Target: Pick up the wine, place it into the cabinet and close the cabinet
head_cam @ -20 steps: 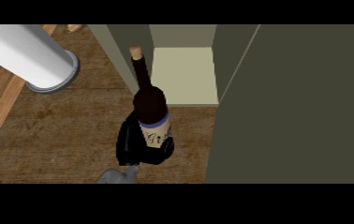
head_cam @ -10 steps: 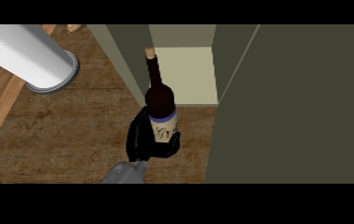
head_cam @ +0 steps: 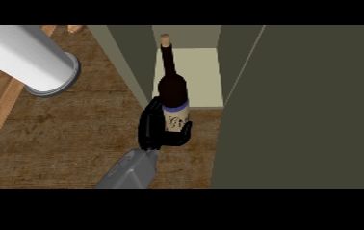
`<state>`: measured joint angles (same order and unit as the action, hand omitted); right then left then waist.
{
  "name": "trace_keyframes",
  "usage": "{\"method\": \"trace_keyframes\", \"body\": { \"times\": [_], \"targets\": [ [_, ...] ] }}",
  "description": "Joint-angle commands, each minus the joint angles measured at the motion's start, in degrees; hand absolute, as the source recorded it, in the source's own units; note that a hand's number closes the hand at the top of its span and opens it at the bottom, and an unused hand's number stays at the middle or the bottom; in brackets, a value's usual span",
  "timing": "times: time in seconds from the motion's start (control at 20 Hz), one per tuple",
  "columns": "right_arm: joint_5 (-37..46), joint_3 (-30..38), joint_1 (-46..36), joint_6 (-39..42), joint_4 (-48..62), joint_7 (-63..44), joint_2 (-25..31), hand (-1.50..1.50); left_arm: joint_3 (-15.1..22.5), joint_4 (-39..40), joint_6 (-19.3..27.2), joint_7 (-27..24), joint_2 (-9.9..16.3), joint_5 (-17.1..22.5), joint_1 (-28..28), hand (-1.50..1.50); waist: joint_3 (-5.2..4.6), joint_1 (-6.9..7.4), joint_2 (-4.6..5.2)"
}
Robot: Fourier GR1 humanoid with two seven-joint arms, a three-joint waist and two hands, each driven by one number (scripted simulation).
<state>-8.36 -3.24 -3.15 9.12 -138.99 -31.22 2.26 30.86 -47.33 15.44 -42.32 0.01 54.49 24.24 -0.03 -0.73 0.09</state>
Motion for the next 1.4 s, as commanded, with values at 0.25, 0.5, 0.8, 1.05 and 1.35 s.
{"method": "trace_keyframes", "body": {
  "times": [0.25, 0.5, 0.8, 1.05, 1.35],
  "targets": [
    [-3.3, -0.1, 0.0, 1.0, 0.1, 1.2, -0.4, -1.5, -3.0, 9.4, 1.5, 0.4, 0.0, 5.6, 11.5, 1.5, 0.0, -0.48, 0.13],
    [-1.7, 0.9, 1.4, 1.8, 3.2, 5.3, -0.9, -1.5, -3.6, 13.0, 1.5, 1.1, 0.0, 8.4, 15.9, 1.5, 0.01, -0.38, 0.1],
    [-5.8, 4.8, -3.2, 0.8, 2.4, 0.0, 2.1, -1.5, -5.8, 19.3, 1.0, 0.9, 0.0, 9.1, 23.4, 1.5, -0.01, -0.94, 0.31],
    [-0.8, -0.7, 1.4, 2.6, 4.1, 5.4, -0.3, -1.5, -7.8, 23.7, -3.3, 0.9, 0.0, 9.2, 24.4, 1.5, 0.01, -0.63, 0.27],
    [1.5, -2.6, -0.9, -0.2, 3.9, 3.8, -1.7, -1.5, -11.6, 31.9, -1.2, 5.6, 0.0, 9.1, 35.0, 1.5, -0.02, -1.37, 0.6]
  ]
}}
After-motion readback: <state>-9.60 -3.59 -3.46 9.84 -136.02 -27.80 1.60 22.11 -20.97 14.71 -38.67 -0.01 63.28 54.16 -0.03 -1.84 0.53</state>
